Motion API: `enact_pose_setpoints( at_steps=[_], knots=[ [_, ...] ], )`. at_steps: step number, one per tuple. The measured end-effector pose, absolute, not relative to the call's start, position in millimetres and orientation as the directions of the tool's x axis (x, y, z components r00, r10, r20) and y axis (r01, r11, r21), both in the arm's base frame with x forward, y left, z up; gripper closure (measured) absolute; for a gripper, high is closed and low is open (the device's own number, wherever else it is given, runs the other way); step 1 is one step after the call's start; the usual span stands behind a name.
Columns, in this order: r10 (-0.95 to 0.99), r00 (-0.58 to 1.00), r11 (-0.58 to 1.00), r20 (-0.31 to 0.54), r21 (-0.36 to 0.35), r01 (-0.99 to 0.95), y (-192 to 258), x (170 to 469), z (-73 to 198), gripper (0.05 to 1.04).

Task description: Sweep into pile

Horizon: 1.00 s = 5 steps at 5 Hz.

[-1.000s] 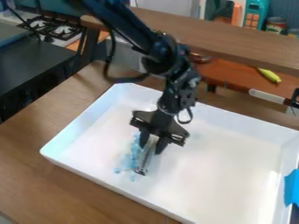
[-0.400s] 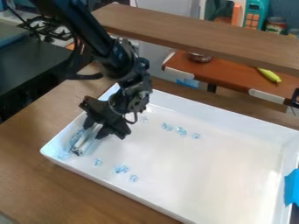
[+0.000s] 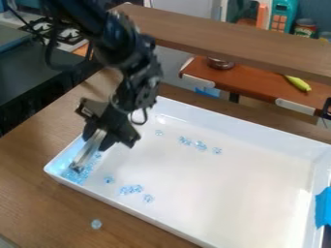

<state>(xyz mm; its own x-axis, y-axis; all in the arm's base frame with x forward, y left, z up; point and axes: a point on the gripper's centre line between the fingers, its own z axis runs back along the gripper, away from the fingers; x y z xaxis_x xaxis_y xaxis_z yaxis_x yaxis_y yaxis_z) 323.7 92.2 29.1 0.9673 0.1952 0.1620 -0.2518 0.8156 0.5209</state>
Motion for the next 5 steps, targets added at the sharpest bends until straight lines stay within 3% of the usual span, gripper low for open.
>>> enact_pose_setpoints(
  at_steps=[2, 4, 5],
  knots=[
    [0.229, 0.946, 0.861, 0.231, 0.405, -0.307, 24.0, 354.2, 62.4, 0.699],
    [0.239, 0.960, 0.909, 0.145, 0.315, -0.274, -66.9, 391.3, 37.3, 0.700],
    [0.236, 0.967, 0.925, 0.094, 0.284, -0.253, -91.6, 401.1, 26.2, 0.700]
  ],
)
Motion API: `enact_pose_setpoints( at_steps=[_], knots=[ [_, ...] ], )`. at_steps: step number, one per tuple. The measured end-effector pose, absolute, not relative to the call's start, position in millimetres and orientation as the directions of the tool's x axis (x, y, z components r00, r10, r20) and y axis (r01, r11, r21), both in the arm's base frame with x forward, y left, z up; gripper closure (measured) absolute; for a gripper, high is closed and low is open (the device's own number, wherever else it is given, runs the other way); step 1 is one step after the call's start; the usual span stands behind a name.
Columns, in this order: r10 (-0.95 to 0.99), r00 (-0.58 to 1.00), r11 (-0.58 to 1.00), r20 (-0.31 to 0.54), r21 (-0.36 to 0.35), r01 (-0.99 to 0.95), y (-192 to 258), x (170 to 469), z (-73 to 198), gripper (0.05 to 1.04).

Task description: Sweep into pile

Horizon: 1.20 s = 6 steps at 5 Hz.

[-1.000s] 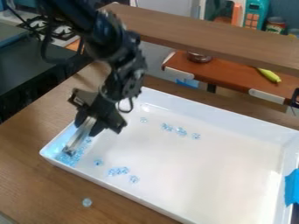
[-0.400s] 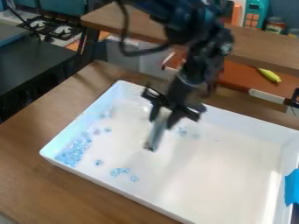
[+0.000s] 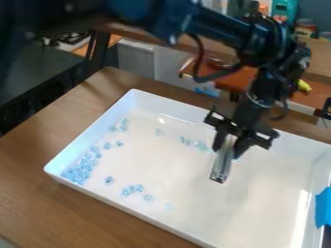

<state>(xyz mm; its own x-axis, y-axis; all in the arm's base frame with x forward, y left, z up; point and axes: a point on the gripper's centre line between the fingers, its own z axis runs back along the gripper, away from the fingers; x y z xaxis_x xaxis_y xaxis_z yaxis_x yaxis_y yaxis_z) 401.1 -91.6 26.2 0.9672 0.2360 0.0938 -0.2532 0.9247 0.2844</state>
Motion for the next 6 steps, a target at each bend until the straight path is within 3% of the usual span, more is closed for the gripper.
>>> enact_pose_setpoints(
  at_steps=[2, 4, 5, 6],
  knots=[
    [0.267, 0.963, 0.922, 0.024, 0.283, -0.263, -95.9, 415.6, -9.0, 0.700],
    [0.320, 0.947, 0.905, 0.028, 0.288, -0.315, -91.7, 429.1, -16.5, 0.700],
    [0.341, 0.940, 0.908, 0.005, 0.257, -0.331, -76.2, 427.5, -17.4, 0.700],
    [0.393, 0.920, 0.893, -0.006, 0.241, -0.380, -24.2, 423.2, -14.1, 0.700]
  ],
)
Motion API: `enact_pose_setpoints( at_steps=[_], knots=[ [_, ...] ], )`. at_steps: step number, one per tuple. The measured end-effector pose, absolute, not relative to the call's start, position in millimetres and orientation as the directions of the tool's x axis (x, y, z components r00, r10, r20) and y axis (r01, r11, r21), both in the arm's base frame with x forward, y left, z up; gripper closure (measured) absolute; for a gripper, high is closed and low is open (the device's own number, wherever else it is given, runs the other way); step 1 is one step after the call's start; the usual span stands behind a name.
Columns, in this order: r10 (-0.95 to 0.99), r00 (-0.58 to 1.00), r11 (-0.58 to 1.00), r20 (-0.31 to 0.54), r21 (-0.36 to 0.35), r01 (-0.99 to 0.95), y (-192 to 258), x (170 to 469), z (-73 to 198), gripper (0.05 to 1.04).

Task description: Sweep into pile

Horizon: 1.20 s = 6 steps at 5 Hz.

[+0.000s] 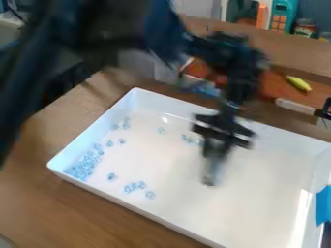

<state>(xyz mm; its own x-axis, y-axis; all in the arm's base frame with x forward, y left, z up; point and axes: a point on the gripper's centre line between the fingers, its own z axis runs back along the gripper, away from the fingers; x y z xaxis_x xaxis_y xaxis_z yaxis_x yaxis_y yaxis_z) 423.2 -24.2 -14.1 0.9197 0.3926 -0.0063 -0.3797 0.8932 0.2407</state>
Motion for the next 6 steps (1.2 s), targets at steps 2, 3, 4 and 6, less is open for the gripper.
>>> enact_pose_setpoints(
  at_steps=[2, 3, 4, 6],
  knots=[
    [0.482, 0.876, 0.849, -0.016, 0.255, -0.462, 79.2, 414.1, -11.7, 0.700],
    [0.502, 0.865, 0.830, 0.004, 0.278, -0.483, 86.6, 413.6, -10.4, 0.700],
    [0.498, 0.867, 0.845, -0.015, 0.232, -0.482, 82.2, 407.0, -2.3, 0.700],
    [0.386, 0.921, 0.916, 0.054, 0.093, -0.389, 22.3, 389.7, 57.0, 0.700]
  ],
)
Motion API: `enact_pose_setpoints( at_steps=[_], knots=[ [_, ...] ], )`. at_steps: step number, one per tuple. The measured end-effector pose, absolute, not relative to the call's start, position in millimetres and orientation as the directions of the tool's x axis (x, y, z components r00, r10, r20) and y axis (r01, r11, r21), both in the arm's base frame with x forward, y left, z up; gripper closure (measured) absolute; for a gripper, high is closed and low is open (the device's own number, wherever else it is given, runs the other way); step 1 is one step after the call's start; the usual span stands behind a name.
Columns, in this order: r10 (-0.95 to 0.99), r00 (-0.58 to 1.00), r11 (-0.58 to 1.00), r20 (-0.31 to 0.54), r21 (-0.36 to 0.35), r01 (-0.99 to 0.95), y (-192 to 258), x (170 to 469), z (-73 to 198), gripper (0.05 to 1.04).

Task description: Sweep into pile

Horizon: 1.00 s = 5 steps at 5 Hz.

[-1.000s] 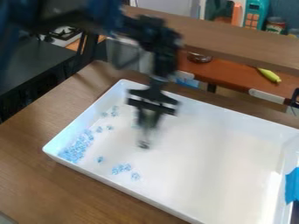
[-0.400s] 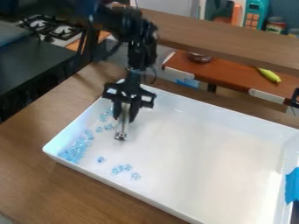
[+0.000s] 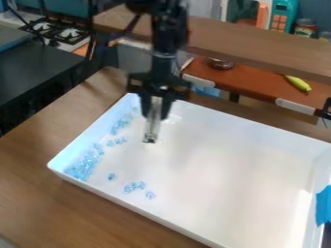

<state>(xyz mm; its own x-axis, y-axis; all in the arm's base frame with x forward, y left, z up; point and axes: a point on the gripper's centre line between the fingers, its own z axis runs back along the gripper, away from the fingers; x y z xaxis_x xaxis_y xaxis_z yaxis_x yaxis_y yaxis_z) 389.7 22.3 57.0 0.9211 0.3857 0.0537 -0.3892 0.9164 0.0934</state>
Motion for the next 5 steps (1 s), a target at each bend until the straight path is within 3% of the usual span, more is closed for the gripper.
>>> enact_pose_setpoints(
  at_steps=[2, 5],
  knots=[
    [0.216, 0.976, 0.966, 0.024, 0.138, -0.217, -55.6, 369.0, 26.9, 0.699],
    [0.196, 0.980, 0.957, 0.026, 0.211, -0.198, -27.7, 354.3, -9.4, 0.699]
  ],
)
